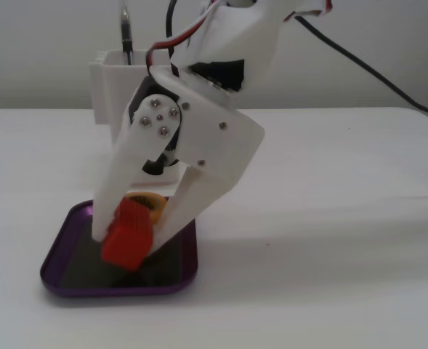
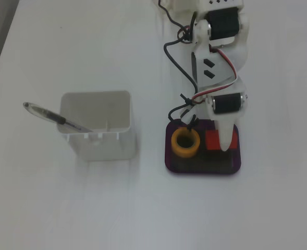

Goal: Pick up the red cube and place it in the box.

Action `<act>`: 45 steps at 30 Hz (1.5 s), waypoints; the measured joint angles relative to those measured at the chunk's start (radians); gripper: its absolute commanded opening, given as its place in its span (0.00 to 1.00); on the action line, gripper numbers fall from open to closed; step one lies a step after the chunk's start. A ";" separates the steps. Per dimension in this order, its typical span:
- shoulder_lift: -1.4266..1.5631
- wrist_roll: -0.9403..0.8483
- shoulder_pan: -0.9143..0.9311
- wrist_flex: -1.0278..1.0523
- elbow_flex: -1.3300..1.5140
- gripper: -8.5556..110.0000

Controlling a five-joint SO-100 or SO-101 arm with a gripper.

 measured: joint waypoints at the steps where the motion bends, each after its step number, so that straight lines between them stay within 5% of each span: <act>1: 0.000 0.000 0.000 0.000 0.000 0.07; 10: 0.000 0.000 0.002 0.015 0.000 0.21; 19: 0.034 0.000 0.003 0.178 -0.058 0.23; 30: 0.615 0.000 0.003 0.526 -0.103 0.23; 45: 1.635 0.000 0.202 0.664 0.801 0.23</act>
